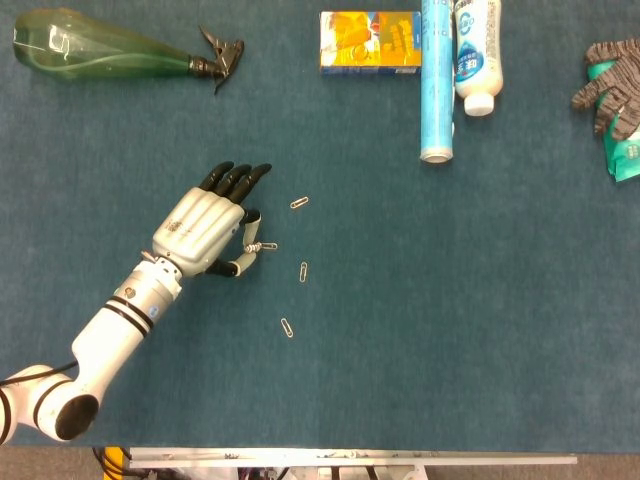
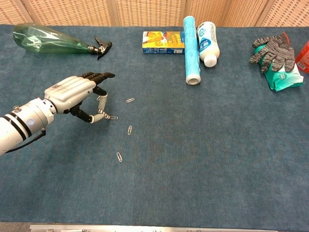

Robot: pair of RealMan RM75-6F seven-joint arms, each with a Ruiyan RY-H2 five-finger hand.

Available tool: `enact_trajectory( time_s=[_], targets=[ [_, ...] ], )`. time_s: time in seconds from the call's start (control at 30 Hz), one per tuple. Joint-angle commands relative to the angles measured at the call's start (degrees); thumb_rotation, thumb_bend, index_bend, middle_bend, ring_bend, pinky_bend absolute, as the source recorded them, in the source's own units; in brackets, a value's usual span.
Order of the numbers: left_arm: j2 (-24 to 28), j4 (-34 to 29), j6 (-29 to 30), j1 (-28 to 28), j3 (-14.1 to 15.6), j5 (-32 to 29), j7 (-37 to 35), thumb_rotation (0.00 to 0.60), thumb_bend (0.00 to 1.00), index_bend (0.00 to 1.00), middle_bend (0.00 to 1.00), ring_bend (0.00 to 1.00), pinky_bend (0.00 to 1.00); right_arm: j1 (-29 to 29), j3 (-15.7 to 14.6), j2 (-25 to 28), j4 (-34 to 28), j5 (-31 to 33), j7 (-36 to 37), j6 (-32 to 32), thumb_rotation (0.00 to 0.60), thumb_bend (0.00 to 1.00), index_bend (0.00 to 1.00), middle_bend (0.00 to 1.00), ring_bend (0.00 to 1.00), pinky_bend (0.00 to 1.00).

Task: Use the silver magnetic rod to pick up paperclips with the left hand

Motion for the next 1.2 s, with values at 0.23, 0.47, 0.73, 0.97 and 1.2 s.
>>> enact_trajectory(
  time_s=[0.23,0.47,0.73,0.97,1.2],
  targets=[
    [0.97,0.14,0.77,-0.61,-1.76,-1.15,-0.04,0.6,0.32,0.58,0.0,0.0,0.0,-0.07,-0.01,-0.03,0.1,0.06,0.05,-0.01,0.6,0.11,0.42,0.26,0.24,0.41],
    [1.62,0.92,0.67,-1.14,-3.17,-3.19,-0.18,0.6,0.32,0.58,0.0,0.0,0.0,0.05,0.0,-0.07,-0.02,0.05,-0.22,-0.24,0.6,0.11,0.42,0.26,0.24,0.41],
    [0.55,3.01,-0.47,-2.01,-3.61,-4.97,-0.11,0.6,0.32,0.58,0.0,0.0,0.0,0.26,-0.02,-0.22,-0.15,0.11,-0.49,-0.65,0.6,0.11,0.42,0.26,0.24,0.41],
    [-1.24,5.64,-1.8,-3.24,-4.27,-6.53,0.07,0.6,0.32,0.58,0.0,0.0,0.0,0.2,-0.08,-0.16,-0.16,0.19,-0.45,-0.72,0.6,0.11,0.42,0.26,0.24,0.41],
    [-1.92,7.16,-2.39,-3.74,-4.34,-7.57,0.15,0.6,0.32,0.58,0.0,0.0,0.0,0.11,-0.13,-0.14,0.1,0.33,-0.14,-0.81,0.6,0.11,0.42,0.26,0.24,0.41]
  ],
)
